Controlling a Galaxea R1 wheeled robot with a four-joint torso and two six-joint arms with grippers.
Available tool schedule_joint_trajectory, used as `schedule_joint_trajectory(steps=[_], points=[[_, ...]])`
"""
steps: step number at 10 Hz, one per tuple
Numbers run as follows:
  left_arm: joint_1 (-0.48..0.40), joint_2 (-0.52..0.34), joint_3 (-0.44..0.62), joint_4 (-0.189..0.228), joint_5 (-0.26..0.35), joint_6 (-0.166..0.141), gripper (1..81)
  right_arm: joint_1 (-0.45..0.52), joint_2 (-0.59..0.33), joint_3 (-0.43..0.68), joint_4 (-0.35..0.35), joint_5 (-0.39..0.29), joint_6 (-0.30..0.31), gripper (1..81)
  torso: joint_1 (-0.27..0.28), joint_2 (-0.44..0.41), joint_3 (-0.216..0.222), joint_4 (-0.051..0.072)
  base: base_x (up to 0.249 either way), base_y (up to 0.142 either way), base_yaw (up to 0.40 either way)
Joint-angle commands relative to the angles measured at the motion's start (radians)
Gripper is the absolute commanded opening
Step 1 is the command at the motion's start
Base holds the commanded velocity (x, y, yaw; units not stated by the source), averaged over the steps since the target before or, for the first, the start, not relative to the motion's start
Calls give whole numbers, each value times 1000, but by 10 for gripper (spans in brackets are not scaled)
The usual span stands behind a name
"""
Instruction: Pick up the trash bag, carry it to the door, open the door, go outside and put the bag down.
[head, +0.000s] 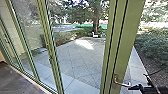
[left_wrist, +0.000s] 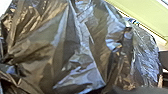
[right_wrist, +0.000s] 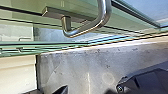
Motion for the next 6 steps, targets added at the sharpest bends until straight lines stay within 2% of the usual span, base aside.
schedule_joint_trajectory(steps=[1,6], points=[[-33,0,6,3,59,-2,10,115,-9,-33,21,-15,52,811,0,0,0,0,0,0,0],[-33,-3,6,2,59,-2,10,127,57,-133,23,24,186,811,1,0,0,0,0,0,0]])
